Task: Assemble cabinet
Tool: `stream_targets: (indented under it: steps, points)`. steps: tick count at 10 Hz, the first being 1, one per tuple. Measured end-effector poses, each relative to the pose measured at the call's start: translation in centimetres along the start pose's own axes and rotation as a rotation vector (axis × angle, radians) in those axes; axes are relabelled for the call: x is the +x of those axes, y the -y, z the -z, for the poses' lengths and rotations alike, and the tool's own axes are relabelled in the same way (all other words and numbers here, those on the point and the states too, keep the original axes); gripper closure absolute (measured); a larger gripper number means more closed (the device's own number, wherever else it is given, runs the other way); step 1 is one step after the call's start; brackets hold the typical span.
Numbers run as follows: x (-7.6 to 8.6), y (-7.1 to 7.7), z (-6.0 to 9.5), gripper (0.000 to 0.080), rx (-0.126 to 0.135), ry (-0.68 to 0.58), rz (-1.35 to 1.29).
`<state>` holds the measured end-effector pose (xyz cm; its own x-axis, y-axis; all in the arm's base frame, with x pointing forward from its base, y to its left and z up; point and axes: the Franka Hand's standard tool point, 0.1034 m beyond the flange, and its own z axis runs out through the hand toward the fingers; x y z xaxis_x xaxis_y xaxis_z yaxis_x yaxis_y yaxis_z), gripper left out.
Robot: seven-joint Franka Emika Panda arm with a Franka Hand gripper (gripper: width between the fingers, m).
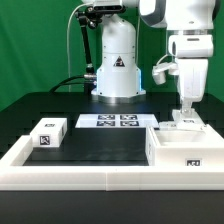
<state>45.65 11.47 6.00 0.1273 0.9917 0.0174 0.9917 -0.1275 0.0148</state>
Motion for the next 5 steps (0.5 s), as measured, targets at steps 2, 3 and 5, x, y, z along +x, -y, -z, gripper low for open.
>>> stream_targets:
  steps: [2,3,5]
  points:
    - [0.0,-0.3,0.0,0.0731,0.0,-0.001,0.013]
    - [0.1,-1.0,-0.1,0.0731,-0.004,-0.004,0.029]
    - [0.1,-2.0,-0.2,0.0731,-0.005,-0.006,0.06]
